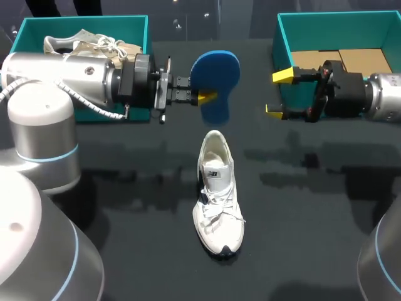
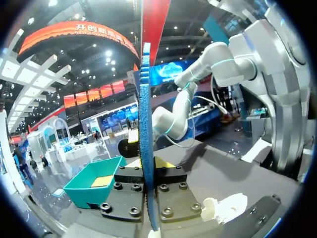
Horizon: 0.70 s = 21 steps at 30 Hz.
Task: Take the shoe out of the shoebox, open the shoe tongue, remove and reinsert the insole, then place the shoe into the shoebox
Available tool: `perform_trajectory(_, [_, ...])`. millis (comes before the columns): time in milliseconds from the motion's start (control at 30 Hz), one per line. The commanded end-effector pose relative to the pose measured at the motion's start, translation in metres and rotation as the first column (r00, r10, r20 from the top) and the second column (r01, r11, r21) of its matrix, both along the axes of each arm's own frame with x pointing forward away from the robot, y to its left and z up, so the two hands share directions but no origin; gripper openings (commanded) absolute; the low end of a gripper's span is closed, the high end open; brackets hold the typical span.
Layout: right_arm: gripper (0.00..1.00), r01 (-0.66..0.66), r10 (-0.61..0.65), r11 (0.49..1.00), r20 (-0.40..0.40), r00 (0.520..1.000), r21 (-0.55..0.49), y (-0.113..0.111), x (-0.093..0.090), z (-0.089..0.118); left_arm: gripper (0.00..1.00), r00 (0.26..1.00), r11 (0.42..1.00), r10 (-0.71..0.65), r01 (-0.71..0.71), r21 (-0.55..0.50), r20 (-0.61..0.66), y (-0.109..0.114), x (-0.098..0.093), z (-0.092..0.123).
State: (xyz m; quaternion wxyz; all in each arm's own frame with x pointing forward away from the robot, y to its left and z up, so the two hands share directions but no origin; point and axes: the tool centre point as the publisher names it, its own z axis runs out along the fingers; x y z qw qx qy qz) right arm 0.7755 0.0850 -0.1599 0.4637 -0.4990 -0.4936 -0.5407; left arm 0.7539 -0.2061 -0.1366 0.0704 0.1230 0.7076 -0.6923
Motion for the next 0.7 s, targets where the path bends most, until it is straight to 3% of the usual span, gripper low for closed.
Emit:
perform_trajectory(33, [1.00,0.002,-0.002,1.000,0.000,1.000,-0.002,0.000,-0.002,0.000,0.00,0.928,0.996,0.090,-0.088,0.020,-0.363,0.004,-0.014,0.009])
perform_trajectory(400, [1.00,0.002,-0.002,1.000,0.000,1.000,-0.002,0.000,-0.002,0.000,0.00,0.681,0.993,0.115,-0.108,0.056,-0.724,0.012,-0.024,-0.001])
perform_trajectory(700, [1.00,0.002,-0.002,1.000,0.000,1.000,-0.002,0.000,-0.002,0.000,0.00,0.488,0.994,0.105,-0.077,0.076,-0.866,0.010,-0.020,-0.003])
